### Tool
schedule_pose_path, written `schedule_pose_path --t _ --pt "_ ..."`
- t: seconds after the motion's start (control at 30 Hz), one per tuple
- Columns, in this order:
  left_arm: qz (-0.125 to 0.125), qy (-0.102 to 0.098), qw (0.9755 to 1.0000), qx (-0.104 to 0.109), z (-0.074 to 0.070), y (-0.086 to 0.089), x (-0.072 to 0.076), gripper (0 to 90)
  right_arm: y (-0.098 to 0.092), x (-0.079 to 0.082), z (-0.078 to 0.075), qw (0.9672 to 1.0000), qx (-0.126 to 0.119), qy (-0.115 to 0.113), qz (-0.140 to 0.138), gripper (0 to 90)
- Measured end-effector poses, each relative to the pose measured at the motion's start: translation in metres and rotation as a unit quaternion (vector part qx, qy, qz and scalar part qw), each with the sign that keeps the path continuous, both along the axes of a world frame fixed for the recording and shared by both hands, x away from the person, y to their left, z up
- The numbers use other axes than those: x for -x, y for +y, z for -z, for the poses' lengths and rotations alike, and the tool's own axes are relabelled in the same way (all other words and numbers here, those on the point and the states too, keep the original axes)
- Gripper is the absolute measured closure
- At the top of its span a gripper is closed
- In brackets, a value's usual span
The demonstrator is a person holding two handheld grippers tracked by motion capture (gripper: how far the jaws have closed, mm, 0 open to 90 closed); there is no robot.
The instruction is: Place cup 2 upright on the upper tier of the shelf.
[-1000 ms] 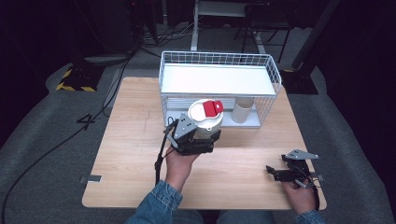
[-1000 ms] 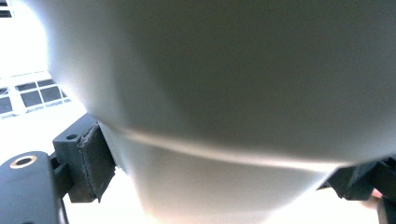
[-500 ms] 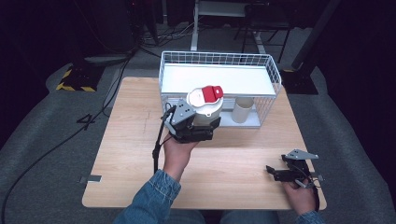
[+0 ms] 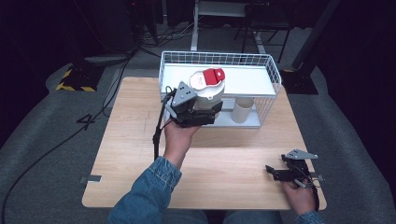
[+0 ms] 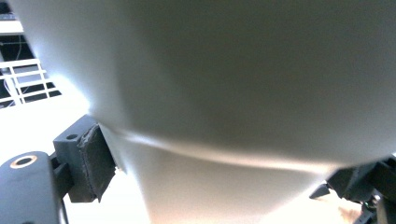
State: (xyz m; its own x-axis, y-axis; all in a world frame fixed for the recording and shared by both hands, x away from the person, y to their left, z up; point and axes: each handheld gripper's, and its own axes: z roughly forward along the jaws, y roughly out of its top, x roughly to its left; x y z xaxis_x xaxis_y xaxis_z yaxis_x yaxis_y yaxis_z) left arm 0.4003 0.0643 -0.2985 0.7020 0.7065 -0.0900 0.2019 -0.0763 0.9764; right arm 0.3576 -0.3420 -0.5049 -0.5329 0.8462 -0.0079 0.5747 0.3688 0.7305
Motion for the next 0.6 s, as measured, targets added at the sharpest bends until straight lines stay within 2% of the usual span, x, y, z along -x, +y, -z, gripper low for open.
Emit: schedule_pose_path --t 0.17,0.33,0.6 --pt "-0.002 -0.001 1.0000 0.006 -0.008 0.000 -0.012 12.4 0.001 0.000 0.000 1.0000 0.001 0.000 0.002 11.6" --pt "-0.008 -0.010 0.9999 0.003 -0.017 -0.002 -0.024 12.4 0.002 -0.001 0.000 1.0000 0.000 0.000 0.003 11.5" --pt "-0.017 -0.015 0.9997 0.000 -0.024 -0.007 -0.044 12.4 0.002 -0.001 0.000 1.0000 0.000 0.000 0.006 11.5"
